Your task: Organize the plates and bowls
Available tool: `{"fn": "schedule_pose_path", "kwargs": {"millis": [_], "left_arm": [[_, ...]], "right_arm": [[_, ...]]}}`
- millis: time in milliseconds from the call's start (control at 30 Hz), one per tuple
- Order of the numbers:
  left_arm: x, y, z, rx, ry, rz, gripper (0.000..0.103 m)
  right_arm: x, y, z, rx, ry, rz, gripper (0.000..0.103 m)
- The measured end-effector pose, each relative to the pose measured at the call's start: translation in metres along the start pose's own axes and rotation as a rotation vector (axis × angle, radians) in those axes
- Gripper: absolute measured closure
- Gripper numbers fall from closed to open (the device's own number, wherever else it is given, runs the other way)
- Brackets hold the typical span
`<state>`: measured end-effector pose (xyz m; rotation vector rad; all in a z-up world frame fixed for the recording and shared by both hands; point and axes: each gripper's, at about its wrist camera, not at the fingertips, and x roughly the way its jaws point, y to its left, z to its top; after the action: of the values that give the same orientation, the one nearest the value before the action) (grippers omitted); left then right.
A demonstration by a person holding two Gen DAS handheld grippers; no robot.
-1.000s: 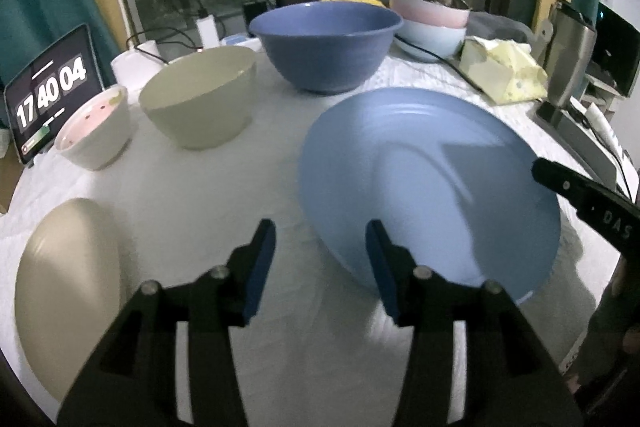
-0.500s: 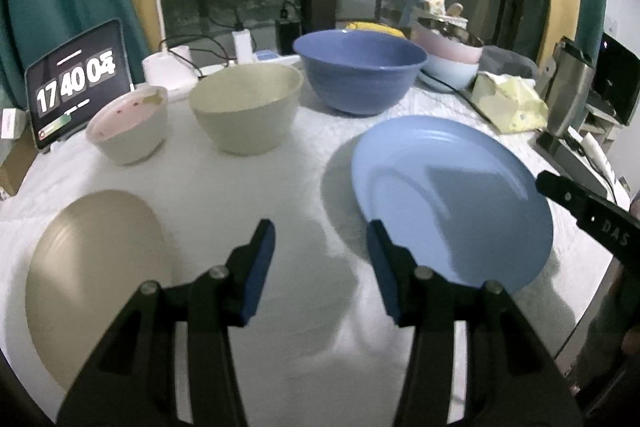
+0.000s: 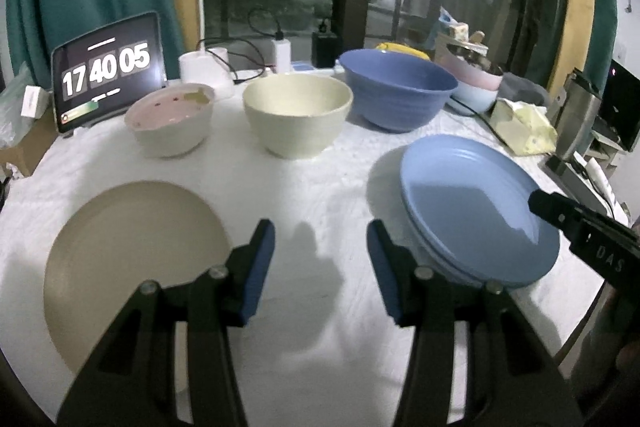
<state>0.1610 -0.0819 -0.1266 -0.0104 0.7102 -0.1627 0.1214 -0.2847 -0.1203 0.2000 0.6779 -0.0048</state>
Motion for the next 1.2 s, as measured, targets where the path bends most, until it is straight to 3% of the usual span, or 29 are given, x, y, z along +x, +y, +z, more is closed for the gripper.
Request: {"fn": "schedule_pose_path", "kwargs": {"millis": [1200], "left_arm": [[-0.031,0.097,-0.021,-0.128,-0.056,0.089,0.053]], "right_arm": [[0.01,0.113,-0.011,-0.178,0.045,0.09,0.069]]}}
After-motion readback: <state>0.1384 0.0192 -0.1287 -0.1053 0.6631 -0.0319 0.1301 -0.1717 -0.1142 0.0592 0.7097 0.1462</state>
